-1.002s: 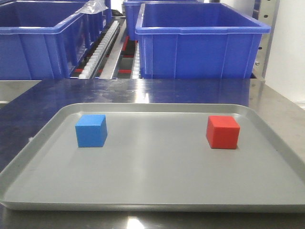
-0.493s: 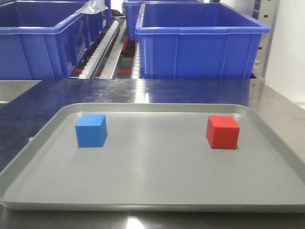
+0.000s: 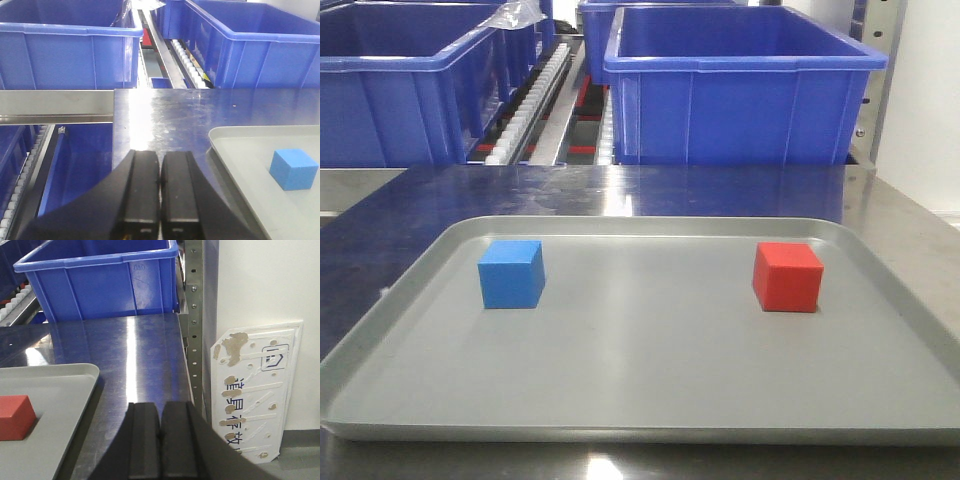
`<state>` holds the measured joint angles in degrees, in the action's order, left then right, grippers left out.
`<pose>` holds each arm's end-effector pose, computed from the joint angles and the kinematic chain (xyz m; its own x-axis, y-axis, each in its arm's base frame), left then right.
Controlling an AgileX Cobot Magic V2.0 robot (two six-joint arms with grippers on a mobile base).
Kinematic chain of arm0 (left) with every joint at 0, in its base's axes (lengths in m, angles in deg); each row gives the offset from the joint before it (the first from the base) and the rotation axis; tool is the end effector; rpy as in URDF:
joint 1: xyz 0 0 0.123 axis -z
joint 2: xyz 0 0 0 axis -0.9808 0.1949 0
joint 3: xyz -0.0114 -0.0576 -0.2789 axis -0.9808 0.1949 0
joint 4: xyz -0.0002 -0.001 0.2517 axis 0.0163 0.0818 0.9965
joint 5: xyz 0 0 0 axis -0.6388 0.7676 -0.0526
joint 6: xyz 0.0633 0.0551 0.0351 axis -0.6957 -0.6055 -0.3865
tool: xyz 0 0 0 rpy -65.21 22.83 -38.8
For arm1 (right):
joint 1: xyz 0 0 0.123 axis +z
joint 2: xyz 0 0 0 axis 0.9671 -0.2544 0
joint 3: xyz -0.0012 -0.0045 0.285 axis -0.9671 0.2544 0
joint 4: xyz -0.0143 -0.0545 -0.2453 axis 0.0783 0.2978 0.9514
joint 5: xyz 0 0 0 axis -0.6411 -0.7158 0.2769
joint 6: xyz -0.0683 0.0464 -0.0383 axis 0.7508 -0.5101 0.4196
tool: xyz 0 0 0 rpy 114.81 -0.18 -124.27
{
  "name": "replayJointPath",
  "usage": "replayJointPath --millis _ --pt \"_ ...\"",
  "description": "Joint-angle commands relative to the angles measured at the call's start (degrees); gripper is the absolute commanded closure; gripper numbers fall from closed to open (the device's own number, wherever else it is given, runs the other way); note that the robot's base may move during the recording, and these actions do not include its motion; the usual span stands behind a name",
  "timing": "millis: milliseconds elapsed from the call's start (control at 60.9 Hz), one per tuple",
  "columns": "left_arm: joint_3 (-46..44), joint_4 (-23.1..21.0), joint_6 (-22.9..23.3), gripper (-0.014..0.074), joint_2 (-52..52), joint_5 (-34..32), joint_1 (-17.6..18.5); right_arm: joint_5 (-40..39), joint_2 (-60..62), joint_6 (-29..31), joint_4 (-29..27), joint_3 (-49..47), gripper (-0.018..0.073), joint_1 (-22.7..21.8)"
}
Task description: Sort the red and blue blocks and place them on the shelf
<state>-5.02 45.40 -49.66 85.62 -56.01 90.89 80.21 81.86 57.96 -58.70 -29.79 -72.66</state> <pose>0.0554 -0.0106 0.1978 -0.0684 -0.0910 -0.9935 0.1899 0.9764 -0.1026 0.0567 0.0013 0.1900 -0.0790 0.1564 -0.9845 -0.0202 0.9872 0.1584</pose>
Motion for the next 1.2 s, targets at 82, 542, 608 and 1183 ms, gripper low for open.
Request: replayJointPath --millis 82,542,608,1183 --pt "2.3 0.0 0.1 0.0463 -1.3 -5.3 0.4 -5.1 1.1 0.3 0.6 -1.3 0.0512 -0.4" --pt "2.3 0.0 0.1 0.0463 -1.3 -5.3 0.4 -9.0 1.1 0.2 -0.3 -1.3 0.0512 -0.4" --pt "2.3 0.0 0.1 0.0463 -1.3 -5.3 0.4 -9.3 0.4 0.1 -1.7 -1.6 0.0512 -0.4" --pt "2.3 0.0 0.1 0.0463 -1.3 -5.3 0.4 -7.7 -42.8 -0.1 -9.7 -28.7 0.0512 -0.4"
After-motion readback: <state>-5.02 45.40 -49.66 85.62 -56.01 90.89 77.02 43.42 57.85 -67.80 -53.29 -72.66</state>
